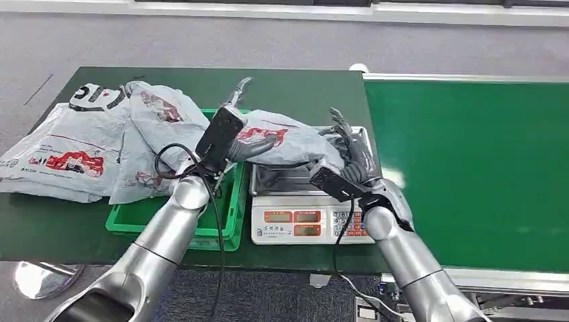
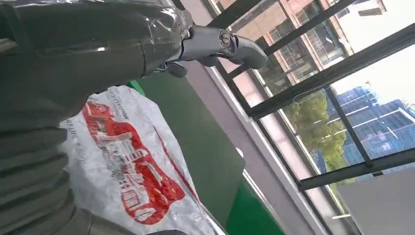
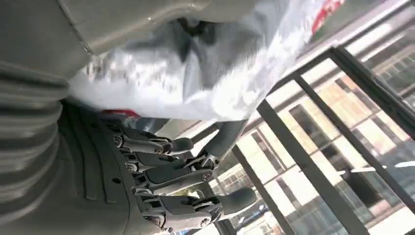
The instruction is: Moved the parcel from conveyor to table for the left to box.
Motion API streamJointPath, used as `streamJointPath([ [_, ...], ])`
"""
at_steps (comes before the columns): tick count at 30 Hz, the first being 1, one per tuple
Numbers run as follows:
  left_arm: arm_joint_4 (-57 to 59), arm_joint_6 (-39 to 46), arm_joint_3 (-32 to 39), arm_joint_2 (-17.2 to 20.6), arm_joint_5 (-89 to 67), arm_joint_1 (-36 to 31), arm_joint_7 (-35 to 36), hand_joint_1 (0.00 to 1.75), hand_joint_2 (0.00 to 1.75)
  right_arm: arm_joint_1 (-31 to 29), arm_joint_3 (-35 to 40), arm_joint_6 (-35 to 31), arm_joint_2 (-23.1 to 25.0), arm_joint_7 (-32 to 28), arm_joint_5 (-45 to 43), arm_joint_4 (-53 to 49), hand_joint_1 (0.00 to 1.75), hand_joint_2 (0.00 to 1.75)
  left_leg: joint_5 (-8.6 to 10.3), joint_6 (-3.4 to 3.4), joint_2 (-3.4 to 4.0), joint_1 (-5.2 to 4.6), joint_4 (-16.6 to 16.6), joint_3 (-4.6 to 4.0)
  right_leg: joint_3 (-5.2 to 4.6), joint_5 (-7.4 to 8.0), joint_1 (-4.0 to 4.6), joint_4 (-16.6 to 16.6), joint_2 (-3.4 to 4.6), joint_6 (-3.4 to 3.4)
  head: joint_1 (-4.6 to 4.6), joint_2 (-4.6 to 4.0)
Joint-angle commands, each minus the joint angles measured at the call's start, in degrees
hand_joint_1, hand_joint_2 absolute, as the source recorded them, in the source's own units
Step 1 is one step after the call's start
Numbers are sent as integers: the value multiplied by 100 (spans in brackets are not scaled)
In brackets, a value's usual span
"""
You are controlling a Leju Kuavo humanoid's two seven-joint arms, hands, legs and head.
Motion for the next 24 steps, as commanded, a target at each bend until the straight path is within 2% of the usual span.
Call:
streamJointPath([
  [1, 881, 49, -395, -105, -79, -683, 94, 0, 175, 18, -327, 1050, -353, -23, -970, -486, 0, 175, -2, -2, -24, 8, 0, 7, 19, -7, 8, -6, -23, -5, 0, 0],
  [4, 1081, 36, -420, -183, -126, -830, 138, 0, 175, 14, -563, 1454, -426, -102, -1339, -712, 0, 175, -2, -1, -28, 9, 0, 10, 25, -7, 10, -11, -28, -4, 0, 0],
  [5, 1194, 39, -436, -202, -142, -871, 107, 0, 175, 98, -795, 1702, -475, -226, -1755, -877, 0, 175, 0, 0, -23, 4, 4, -1, 10, -5, 5, -2, -23, -1, 0, 0],
  [16, 1265, 40, -440, -197, -130, -870, 34, 0, 175, 170, -932, 1836, -476, -291, -1867, -946, 0, 175, -4, -3, -6, 4, -5, 16, 23, -1, 5, -11, -5, -5, 0, 0],
  [19, 1368, 45, -467, -200, -149, -868, 11, 0, 175, 126, -1347, 1951, -600, -456, -2408, -992, 0, 175, -1, -1, -14, 3, -2, 10, 18, -3, 4, -8, -13, -3, 0, 0],
  [21, 1500, 31, -508, -249, -213, -908, -5, 0, 175, -114, -1727, 1978, -666, -418, -2862, -799, 0, 175, -2, 0, -13, 3, -1, 10, 18, -3, 4, -9, -14, -2, 0, 0],
  [23, 1599, 40, -561, -322, -295, -944, -2, 0, 175, -253, -1986, 1951, -773, -448, -3166, -530, 0, 175, -3, 2, -16, 1, 3, 8, 18, -4, 2, -4, -16, 0, 0, 0],
  [24, 1722, -5, -716, -360, -498, -1014, 84, 0, 175, -246, -2339, 1167, -726, -342, -2966, -391, 0, 175, -1, 3, -19, 1, 7, 0, 10, -3, 1, -1, -19, 2, 0, 0],
])
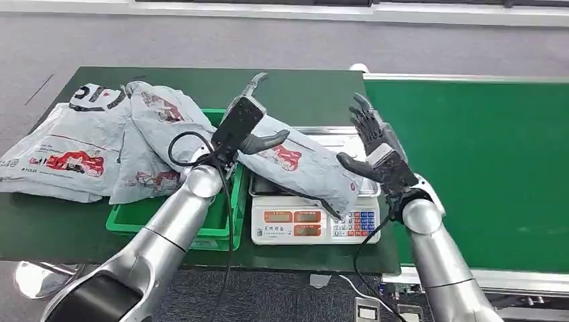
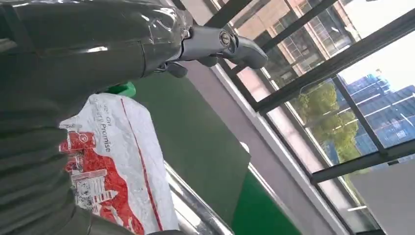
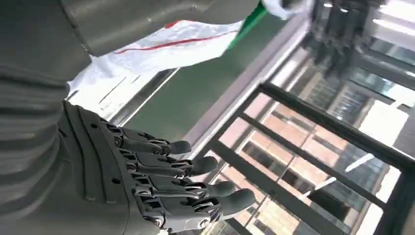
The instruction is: Moved the parcel from conveyor to table for the left to box.
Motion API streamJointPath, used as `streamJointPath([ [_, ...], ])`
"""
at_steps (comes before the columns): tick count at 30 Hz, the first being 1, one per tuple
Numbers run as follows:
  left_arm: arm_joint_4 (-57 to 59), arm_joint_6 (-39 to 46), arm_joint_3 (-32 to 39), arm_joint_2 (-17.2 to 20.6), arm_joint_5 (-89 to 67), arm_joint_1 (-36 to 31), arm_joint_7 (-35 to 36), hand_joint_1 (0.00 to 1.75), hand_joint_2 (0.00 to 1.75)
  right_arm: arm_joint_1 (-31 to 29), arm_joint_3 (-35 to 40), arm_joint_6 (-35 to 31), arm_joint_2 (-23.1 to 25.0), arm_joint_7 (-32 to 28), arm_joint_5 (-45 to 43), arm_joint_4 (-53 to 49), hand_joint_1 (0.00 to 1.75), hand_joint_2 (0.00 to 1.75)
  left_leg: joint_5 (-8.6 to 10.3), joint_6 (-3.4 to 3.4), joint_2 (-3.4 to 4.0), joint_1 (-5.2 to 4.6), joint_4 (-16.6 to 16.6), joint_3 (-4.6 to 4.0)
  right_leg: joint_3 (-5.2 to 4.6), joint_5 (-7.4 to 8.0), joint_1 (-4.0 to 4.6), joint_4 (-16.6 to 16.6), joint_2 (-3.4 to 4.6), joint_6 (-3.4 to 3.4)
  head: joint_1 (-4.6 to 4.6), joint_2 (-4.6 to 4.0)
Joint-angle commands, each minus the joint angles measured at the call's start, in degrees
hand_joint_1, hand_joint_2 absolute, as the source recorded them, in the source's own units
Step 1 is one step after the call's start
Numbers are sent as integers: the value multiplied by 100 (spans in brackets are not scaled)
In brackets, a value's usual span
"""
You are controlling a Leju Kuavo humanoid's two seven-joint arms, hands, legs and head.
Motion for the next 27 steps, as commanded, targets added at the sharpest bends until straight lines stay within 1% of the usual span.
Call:
streamJointPath([
  [1, 948, -149, -763, -156, -534, -505, 158, 0, 175, -456, -1539, -1244, -352, 141, -375, 760, 0, 175, -1, 3, -25, 3, 4, 6, 20, -6, 4, -5, -24, 0, 0, 0],
  [2, 990, -188, -837, -197, -620, -510, 214, 0, 175, -422, -1646, -1305, -404, 179, -383, 858, 0, 175, 2, 3, -27, 3, 3, 0, 14, -2, 3, -6, -27, 0, 0, 0],
  [3, 1078, -286, -1048, -208, -911, -535, 366, 0, 175, -440, -1780, -1691, -376, 163, -1, 1014, 0, 175, 2, 5, -43, 7, -2, 12, 35, -4, 7, -19, -42, 0, 0, 0],
  [5, 1259, -266, -1318, -244, -1345, -485, 563, 0, 175, -510, -2094, -1689, -245, 296, 73, 1256, 0, 175, 0, 3, -37, 5, -1, 12, 35, -2, 6, -19, -35, 1, 0, 0],
  [6, 1344, -103, -1309, -279, -1441, -386, 614, 0, 175, -515, -2233, -1704, -195, 309, 115, 1271, 0, 175, 0, 4, -41, 4, -3, 19, 45, -2, 5, -24, -39, 2, 0, 0],
  [7, 1411, 38, -1359, -300, -1563, -301, 633, 0, 175, -526, -2283, -1860, -195, 310, 294, 1247, 0, 175, -4, 4, -30, -1, -1, 16, 39, -1, 1, -18, -29, 1, 0, 0],
  [8, 1459, 123, -1406, -313, -1652, -223, 613, 0, 175, -528, -2330, -1850, -189, 318, 309, 1193, 0, 175, -5, 4, -25, -5, -9, 26, 48, 0, -2, -25, -24, 1, 0, 0],
  [9, 1534, 797, -1733, -273, -2208, -131, 858, 0, 175, -551, -2350, -1753, -188, 341, 291, 1127, 0, 175, -10, 8, -15, -8, -5, 22, 38, 0, -6, -18, -16, 2, 0, 0],
  [10, 1619, 1159, -1986, -252, -2605, -84, 1023, 0, 175, -561, -2334, -1721, -188, 342, 298, 1102, 0, 175, -10, 6, -10, -6, -13, 33, 46, 2, -4, -26, -9, -1, 0, 0],
  [12, 1791, 1473, -2200, -251, -3077, 59, 1254, 0, 175, -688, -2225, -1604, -123, 344, 298, 1175, 0, 175, -10, 4, -7, -10, -20, 39, 47, 2, -7, -29, -5, -2, 0, 0],
  [13, 1811, 1440, -2187, -259, -3078, 158, 1180, 0, 175, -753, -2144, -1577, -63, 345, 305, 1222, 0, 175, -10, 7, -8, -13, -6, 20, 28, 1, -11, -13, -7, 3, 0, 0],
  [15, 1864, 1337, -2348, -265, -3364, 216, 1094, 0, 175, -754, -2003, -1511, 5, 343, 245, 1236, 0, 175, -13, 5, 10, -10, -17, 37, 38, 4, -8, -23, 12, 0, 0, 0],
  [16, 1866, 1310, -2363, -273, -3381, 215, 1089, 0, 175, -744, -1994, -1509, 12, 343, 241, 1230, 0, 175, -12, 7, 6, -11, -11, 24, 27, 3, -6, -15, 8, 3, 0, 0],
  [18, 1928, 921, -2711, -368, -3800, 112, 1180, 0, 175, -580, -1998, -1525, 18, 338, 153, 1002, 0, 175, -14, 6, 13, -5, -17, 36, 38, 4, -1, -24, 15, -1, 0, 0],
  [19, 1941, 755, -2805, -413, -3921, 80, 1200, 0, 175, -531, -2029, -1524, 16, 347, 136, 904, 0, 175, -13, 7, 0, -4, -12, 27, 34, 0, 0, -19, 2, -1, 0, 0],
  [20, 1969, 385, -2855, -485, -3973, 44, 1136, 0, 175, -467, -2093, -1519, 14, 369, 124, 777, 0, 175, -9, 7, -10, -4, -5, 11, 20, -2, -1, -10, -7, 2, 0, 0],
  [21, 1962, 371, -2859, -506, -3981, 43, 1141, 0, 175, -448, -2105, -1515, 5, 377, 120, 753, 0, 175, -12, 6, -11, -1, -7, 19, 30, -3, 2, -16, -8, 0, 0, 0],
  [22, 1960, 369, -2859, -512, -3986, 45, 1153, 0, 175, -441, -2119, -1506, -3, 390, 115, 734, 0, 175, -9, 8, -20, -6, -5, 9, 20, -4, -3, -9, -19, 3, 0, 0],
  [25, 1972, 305, -2873, -506, -4006, 38, 1123, 0, 175, -427, -2143, -1493, 2, 402, 112, 705, 0, 175, -13, 7, -10, -2, -7, 20, 32, -3, 1, -18, -9, 1, 0, 0],
  [26, 1996, 187, -2929, -519, -4065, 14, 1086, 0, 175, -396, -2162, -1487, 0, 402, 125, 665, 0, 175, -11, 8, -8, -6, -3, 8, 19, -2, -4, -10, -7, 3, 0, 0],
  [27, 2030, 12, -3131, -547, -4301, -26, 1107, 0, 175, -304, -2219, -1454, 4, 408, 142, 535, 0, 175, -14, 6, -9, -5, -6, 17, 28, -5, -3, -13, -7, 1, 0, 0],
])
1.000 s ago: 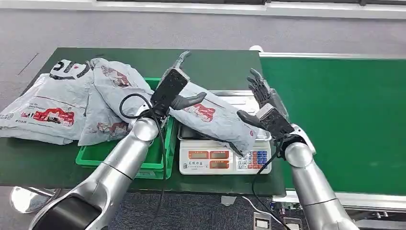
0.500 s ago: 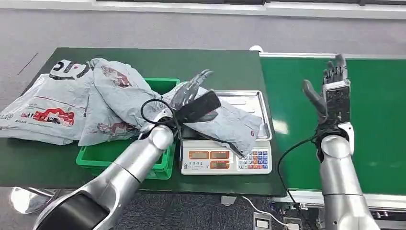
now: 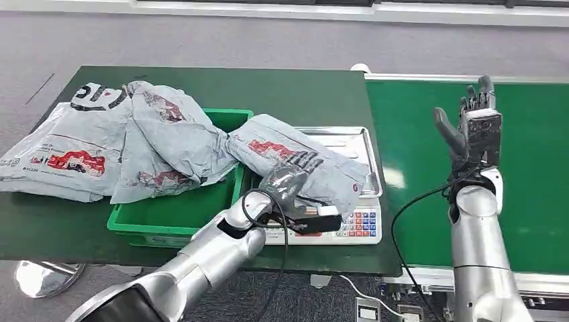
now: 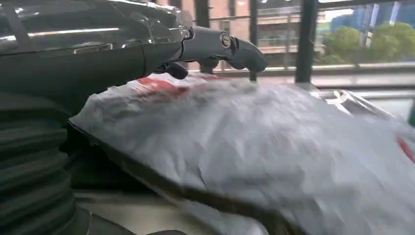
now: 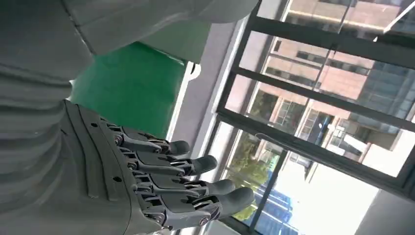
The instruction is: Moved the parcel from conveyor to table for the left to box.
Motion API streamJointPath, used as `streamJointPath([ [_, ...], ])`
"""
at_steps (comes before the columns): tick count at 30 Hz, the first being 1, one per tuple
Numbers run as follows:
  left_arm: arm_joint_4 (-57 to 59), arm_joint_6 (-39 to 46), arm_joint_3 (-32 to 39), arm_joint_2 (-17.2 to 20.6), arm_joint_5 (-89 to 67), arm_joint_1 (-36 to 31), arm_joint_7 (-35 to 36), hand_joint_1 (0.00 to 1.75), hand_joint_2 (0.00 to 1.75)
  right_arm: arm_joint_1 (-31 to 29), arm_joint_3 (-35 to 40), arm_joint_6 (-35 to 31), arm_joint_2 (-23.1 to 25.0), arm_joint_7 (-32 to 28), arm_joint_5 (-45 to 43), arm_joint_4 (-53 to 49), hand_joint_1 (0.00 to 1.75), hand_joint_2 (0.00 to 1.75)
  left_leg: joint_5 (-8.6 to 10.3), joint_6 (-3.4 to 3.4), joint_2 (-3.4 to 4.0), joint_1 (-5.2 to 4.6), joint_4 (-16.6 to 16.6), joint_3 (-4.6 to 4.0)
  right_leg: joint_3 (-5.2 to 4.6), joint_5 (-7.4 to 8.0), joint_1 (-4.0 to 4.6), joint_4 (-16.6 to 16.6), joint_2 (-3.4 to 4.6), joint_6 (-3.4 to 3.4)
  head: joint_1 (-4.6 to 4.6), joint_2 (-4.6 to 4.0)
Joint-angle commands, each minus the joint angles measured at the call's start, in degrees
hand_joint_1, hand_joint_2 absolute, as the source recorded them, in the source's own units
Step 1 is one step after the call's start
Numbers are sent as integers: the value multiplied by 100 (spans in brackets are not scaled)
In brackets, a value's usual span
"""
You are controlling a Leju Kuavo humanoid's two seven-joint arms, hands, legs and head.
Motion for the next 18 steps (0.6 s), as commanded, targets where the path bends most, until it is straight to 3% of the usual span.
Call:
streamJointPath([
  [1, 517, -607, -1058, -57, -439, -311, -26, 0, 175, 89, -346, 136, 153, 69, -7, -179, 0, 175, -8, -5, 10, 6, -6, 22, 22, -2, 6, -11, 12, -8, 0, 0],
  [4, 566, -1474, -1168, -57, -339, -332, -402, 2, 175, -8, -387, 309, 161, 77, 35, -104, 0, 175, -5, -7, -4, 8, -7, 23, 27, -4, 8, -15, -3, -11, 0, 0],
  [5, 621, -1701, -1171, -57, -281, -347, -579, 35, 175, -96, -359, 341, 147, 75, 42, -3, 0, 175, -4, -5, 0, 4, -4, 16, 16, -2, 4, -9, 0, -8, 0, 0],
  [6, 645, -1710, -1180, -55, -282, -356, -612, 175, 175, -115, -337, 367, 133, 68, 40, 30, 0, 175, -6, -5, 7, 5, -5, 20, 19, -2, 5, -10, 6, -9, 0, 0],
  [18, 512, -1227, -897, 60, -94, -516, -821, 175, 175, -473, -54, 500, 15, -6, 81, 522, 0, 175, -4, -2, 21, 2, -4, 17, 15, 3, 3, -5, 21, -4, 0, 0],
])
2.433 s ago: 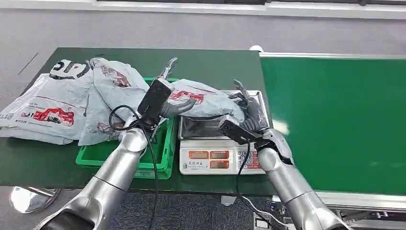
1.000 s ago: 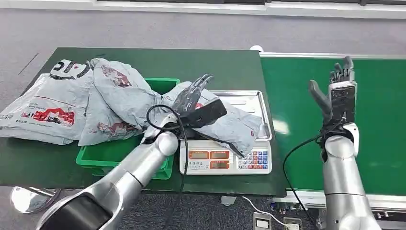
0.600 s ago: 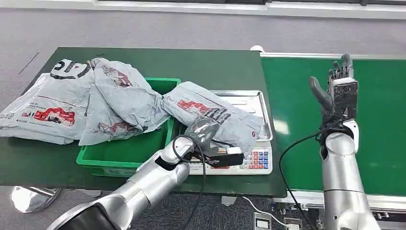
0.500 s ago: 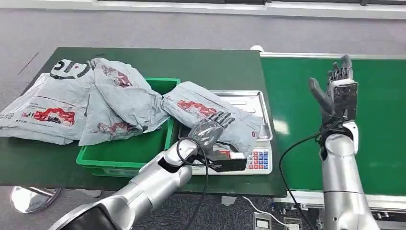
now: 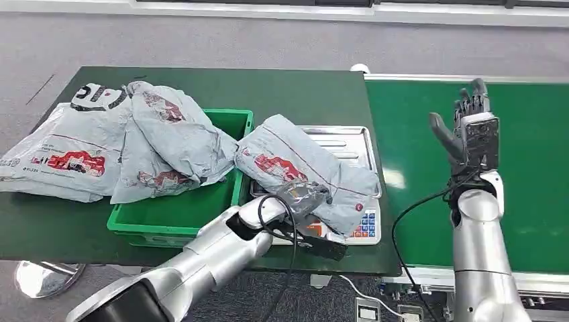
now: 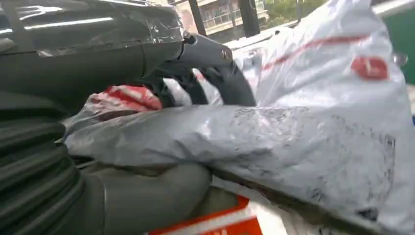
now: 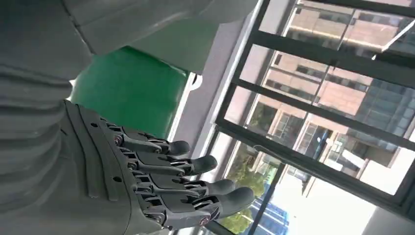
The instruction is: Moved the parcel from conveyor to table for the left to box.
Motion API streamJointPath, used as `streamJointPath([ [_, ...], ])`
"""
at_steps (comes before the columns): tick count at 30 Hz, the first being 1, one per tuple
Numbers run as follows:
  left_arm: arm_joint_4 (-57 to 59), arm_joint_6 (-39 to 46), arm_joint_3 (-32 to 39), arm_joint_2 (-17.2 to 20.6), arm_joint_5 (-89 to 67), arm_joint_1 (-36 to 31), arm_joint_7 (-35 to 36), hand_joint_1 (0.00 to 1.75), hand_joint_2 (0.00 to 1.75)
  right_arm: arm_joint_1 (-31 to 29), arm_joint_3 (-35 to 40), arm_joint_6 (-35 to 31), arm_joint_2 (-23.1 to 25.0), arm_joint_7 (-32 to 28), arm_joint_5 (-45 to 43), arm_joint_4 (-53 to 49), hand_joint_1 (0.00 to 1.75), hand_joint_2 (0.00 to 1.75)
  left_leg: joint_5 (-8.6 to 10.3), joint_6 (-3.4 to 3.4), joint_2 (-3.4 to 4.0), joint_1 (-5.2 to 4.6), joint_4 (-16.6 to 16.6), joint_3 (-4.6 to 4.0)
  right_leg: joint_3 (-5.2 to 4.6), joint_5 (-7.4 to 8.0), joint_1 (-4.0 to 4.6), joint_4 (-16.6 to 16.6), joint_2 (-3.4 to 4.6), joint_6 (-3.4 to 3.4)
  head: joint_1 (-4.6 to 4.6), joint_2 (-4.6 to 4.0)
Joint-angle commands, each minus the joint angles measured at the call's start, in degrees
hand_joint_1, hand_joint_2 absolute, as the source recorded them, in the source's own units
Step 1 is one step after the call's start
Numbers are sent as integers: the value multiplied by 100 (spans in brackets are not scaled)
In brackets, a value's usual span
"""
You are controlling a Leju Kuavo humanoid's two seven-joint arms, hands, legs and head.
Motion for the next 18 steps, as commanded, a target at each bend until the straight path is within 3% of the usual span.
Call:
streamJointPath([
  [1, 232, 198, -234, 154, 107, -174, -112, 175, 175, -552, 49, 39, -15, -35, 9, 690, 0, 175, -6, -4, 24, 3, -7, 21, 14, 3, 3, -10, 25, -7, 0, 0],
  [7, 161, 382, -192, 145, 127, -196, -91, 175, 175, -470, 31, 18, -66, -72, -26, 650, 0, 175, -5, -4, 14, 4, -4, 17, 13, 0, 5, -8, 15, -6, 0, 0],
  [14, -260, 1296, 332, 172, 542, -315, -94, 175, 175, -16, 14, -5, -167, -102, -185, 233, 0, 175, -3, -3, 1, 7, -2, 11, 11, -1, 7, -9, 1, -6, 0, 0],
  [18, -296, 1250, 337, 157, 545, -395, -101, 175, 175, 25, 11, -7, -159, -101, -186, 218, 0, 175, -4, -3, 3, 6, 2, 6, 4, -1, 6, -3, 4, -7, 0, 0],
])
